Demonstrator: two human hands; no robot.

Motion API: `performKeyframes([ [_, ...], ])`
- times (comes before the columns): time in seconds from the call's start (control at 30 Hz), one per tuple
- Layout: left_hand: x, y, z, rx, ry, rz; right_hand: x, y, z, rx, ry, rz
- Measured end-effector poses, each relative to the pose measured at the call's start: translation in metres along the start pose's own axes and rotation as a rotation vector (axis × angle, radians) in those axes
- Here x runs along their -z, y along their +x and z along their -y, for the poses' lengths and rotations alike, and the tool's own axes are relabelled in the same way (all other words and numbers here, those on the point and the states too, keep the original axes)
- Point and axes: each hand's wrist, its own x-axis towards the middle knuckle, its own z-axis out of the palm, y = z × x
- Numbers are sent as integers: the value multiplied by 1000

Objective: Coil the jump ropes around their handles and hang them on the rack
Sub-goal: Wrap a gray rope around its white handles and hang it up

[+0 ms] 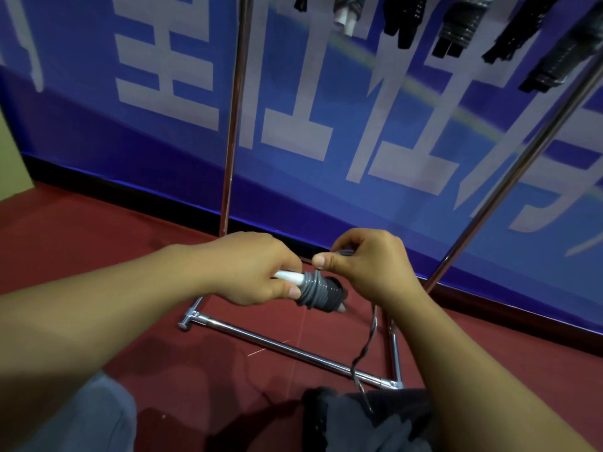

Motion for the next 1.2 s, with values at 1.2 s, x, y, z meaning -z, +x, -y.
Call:
performKeyframes([
  [1.2, 12, 11, -18, 157, -1328, -468, 3, 9, 18, -178, 1156, 482],
])
